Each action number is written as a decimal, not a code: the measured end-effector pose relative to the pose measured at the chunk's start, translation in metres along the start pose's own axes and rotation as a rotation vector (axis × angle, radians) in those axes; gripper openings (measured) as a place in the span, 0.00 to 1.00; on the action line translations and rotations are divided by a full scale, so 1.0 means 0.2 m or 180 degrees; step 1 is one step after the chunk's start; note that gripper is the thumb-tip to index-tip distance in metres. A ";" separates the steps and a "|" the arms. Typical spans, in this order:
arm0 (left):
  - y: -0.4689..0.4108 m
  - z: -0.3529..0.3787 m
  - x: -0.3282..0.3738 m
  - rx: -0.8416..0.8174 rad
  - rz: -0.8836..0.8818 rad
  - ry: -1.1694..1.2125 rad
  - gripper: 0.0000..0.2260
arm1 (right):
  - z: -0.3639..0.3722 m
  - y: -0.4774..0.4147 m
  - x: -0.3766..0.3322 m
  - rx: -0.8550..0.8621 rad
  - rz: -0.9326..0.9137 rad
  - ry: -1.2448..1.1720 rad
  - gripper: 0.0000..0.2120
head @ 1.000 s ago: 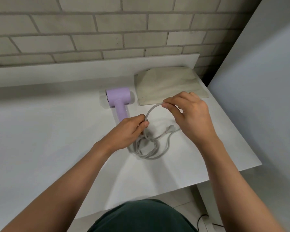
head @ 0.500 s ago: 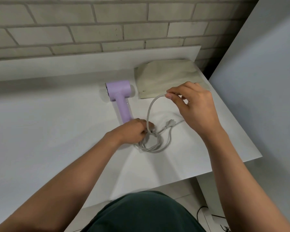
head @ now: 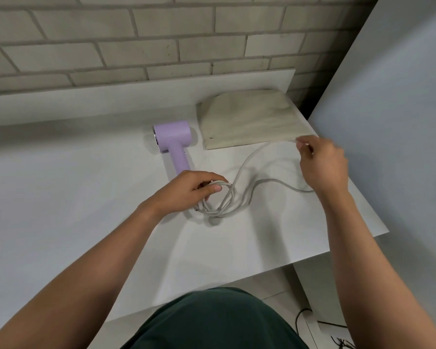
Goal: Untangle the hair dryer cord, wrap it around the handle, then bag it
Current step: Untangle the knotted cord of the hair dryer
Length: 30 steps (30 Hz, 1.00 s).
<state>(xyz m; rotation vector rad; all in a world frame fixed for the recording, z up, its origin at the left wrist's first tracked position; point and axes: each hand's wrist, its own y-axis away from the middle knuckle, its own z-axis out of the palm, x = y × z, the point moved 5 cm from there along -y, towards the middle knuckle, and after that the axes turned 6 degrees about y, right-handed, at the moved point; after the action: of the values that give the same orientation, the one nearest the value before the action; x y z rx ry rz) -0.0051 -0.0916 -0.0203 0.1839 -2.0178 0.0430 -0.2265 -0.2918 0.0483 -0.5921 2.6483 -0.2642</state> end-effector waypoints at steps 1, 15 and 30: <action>0.00 -0.01 0.00 0.0055 -0.0015 0.0061 0.11 | 0.04 0.01 0.01 -0.0144 -0.0082 0.0211 0.14; -0.01 -0.08 0.10 0.0450 0.0041 -0.0322 0.06 | 0.12 0.40 -0.57 -0.0721 -0.3108 0.0297 0.23; 0.00 -0.08 0.04 0.0337 -0.0227 0.0021 0.11 | -0.06 0.20 -0.40 0.0301 -0.2233 -0.0464 0.07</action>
<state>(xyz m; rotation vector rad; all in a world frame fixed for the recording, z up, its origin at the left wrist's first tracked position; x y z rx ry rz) 0.0058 -0.0905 -0.0049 0.3223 -2.0023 0.1051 -0.1793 -0.2196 0.0762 -1.4307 2.1838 -0.5158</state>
